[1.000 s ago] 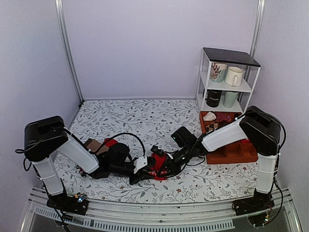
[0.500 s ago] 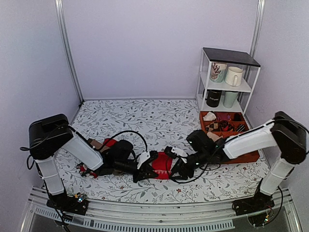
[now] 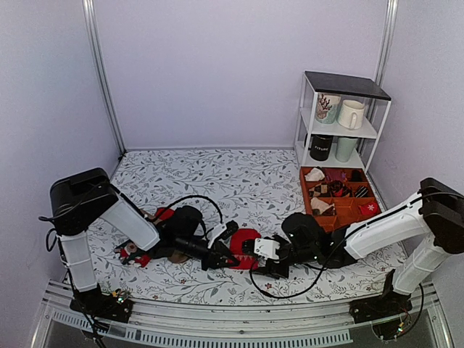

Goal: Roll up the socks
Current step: Roll a pair of socks at the center of the board.

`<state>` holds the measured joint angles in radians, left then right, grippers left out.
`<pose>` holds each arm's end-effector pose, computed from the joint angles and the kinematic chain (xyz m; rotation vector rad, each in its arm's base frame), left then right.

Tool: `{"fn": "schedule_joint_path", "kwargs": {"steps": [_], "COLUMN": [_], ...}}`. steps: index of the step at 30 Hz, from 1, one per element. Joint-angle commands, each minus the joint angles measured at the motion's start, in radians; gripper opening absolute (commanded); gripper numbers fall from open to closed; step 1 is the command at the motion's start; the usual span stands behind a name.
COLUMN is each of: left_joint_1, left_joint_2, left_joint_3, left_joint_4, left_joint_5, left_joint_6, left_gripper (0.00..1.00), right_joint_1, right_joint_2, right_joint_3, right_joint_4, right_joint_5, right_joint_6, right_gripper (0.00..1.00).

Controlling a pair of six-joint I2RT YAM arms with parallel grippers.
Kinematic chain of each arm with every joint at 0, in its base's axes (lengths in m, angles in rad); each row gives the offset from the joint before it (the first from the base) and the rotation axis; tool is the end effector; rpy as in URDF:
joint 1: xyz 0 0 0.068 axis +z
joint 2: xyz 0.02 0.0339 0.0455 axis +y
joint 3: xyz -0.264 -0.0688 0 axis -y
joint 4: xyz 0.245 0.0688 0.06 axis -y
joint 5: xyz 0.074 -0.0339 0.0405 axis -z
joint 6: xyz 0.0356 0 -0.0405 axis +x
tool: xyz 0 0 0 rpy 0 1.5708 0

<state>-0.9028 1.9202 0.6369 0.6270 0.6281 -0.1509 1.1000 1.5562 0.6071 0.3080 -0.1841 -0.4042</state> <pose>0.1811 -0.2633 0.0809 1.2151 2.0530 -1.2442 0.1280 0.2658 0.1481 -1.6208 1.5793 0.5827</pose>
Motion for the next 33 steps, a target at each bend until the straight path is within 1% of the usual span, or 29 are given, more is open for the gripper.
{"fn": "schedule_joint_path", "kwargs": {"steps": [1, 6, 14, 16, 18, 20, 23, 24, 26, 28, 30, 32, 33], "left_joint_1": [-0.003, 0.002, 0.008, 0.008, 0.009, 0.012, 0.013, 0.012, 0.012, 0.012, 0.013, 0.01, 0.007], "left_joint_2": [0.107, 0.107, 0.13, 0.132, 0.134, 0.139, 0.152, 0.15, 0.119, 0.062, -0.064, -0.16, -0.211], "left_joint_3": [-0.062, -0.074, -0.066, -0.066, -0.064, -0.061, -0.049, -0.044, -0.053, -0.074, -0.109, -0.153, -0.183], "left_joint_4": [-0.329, -0.318, -0.315, -0.314, -0.317, -0.316, -0.327, -0.332, -0.312, -0.267, -0.216, -0.14, -0.087], "left_joint_5": [-0.023, -0.017, -0.003, 0.0, 0.002, 0.005, 0.006, -0.006, -0.028, -0.071, -0.115, -0.158, -0.18], "left_joint_6": [-0.019, -0.025, -0.024, -0.023, -0.021, -0.02, -0.013, -0.009, 0.0, 0.013, 0.039, 0.085, 0.108], "left_gripper": [0.0, 0.0, 0.0, 0.0, 0.0, 0.0, 0.0, 0.02, 0.15, 0.24, 0.33, 0.37, 0.42], "right_joint_1": [0.016, 0.016, 0.029, 0.029, 0.029, 0.03, 0.03, 0.03, 0.028, 0.021, -0.003, -0.039, -0.055], "right_joint_2": [0.092, 0.121, 0.163, 0.18, 0.2, 0.216, 0.241, 0.248, 0.257, 0.261, 0.269, 0.289, 0.3], "right_joint_3": [0.056, 0.057, 0.072, 0.078, 0.087, 0.099, 0.128, 0.136, 0.143, 0.145, 0.151, 0.156, 0.155], "right_joint_4": [0.024, 0.045, 0.062, 0.057, 0.049, 0.033, -0.021, -0.043, -0.077, -0.113, -0.155, -0.194, -0.204], "right_joint_5": [0.081, 0.079, 0.084, 0.076, 0.071, 0.059, 0.055, 0.051, 0.029, -0.014, -0.088, -0.169, -0.211], "right_joint_6": [-0.063, -0.057, -0.053, -0.05, -0.042, -0.027, 0.014, 0.027, 0.062, 0.094, 0.145, 0.194, 0.21], "right_gripper": [0.59, 0.59, 0.55, 0.51, 0.44, 0.33, 0.26, 0.24, 0.22, 0.21, 0.2, 0.2, 0.2]}}
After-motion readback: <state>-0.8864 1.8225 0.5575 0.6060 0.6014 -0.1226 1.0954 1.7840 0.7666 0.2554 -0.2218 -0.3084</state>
